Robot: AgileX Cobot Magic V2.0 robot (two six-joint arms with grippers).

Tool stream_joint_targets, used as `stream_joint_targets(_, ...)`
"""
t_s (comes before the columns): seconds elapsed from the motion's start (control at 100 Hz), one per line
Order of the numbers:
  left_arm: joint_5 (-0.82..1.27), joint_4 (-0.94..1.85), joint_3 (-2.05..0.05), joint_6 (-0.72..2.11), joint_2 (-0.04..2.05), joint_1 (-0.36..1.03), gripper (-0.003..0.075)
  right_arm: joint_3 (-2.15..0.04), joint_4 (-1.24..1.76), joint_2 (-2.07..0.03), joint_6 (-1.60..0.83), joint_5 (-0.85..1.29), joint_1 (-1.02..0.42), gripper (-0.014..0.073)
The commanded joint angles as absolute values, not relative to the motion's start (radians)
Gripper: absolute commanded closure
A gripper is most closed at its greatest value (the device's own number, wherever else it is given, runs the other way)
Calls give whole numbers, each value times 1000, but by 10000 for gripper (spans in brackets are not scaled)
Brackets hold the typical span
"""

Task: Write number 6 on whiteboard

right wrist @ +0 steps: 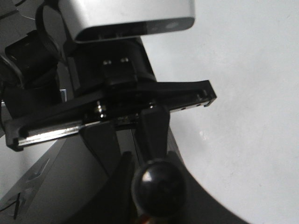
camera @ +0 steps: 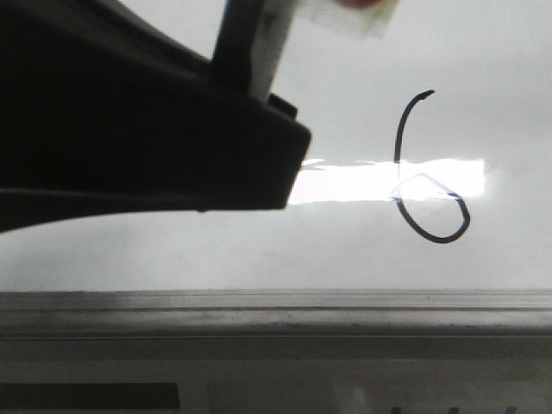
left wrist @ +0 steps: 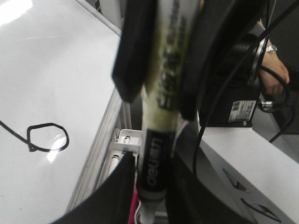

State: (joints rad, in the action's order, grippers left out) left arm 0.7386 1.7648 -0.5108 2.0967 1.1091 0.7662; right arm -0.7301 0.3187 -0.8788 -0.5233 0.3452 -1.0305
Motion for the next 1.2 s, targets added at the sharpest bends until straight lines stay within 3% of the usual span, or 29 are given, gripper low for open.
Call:
stream_joint_targets(0.0,807,1871,-544,2044,1099,764,465,-764,332,-884,-525,308,-1033,665)
stream_joint_targets(0.26,853,1871,-544,2016,1097,764,491,-764,338,-889,-525,323,-1033,665)
stream_joint_targets(0.48,853,1871,-544,1988,1097,763,738,-764,338,-889,-525,324,-1033,665)
stream_joint_targets(0.72,851,1871,-544,1988,1097,763,741,-764,345,-889,-525,322,-1033,659)
stream_joint_targets(0.84,835,1871,-544,1986,1097,763,741,-764,393,-889,-525,296,-1033,529)
stream_joint_targets(0.96,818,1871,-544,1986,1097,763,741,-764,404,-889,-525,258,-1033,250)
stream_joint_targets(1.03,814,1871,-544,1986,1097,763,741,-764,404,-889,-525,241,-1033,130)
stream_joint_targets(1.1,809,1867,-544,1985,1097,763,741,-764,383,-889,-525,237,-1030,67)
stream_joint_targets(1.19,776,1867,-544,1948,1097,763,741,-764,343,-865,-525,237,-1030,62)
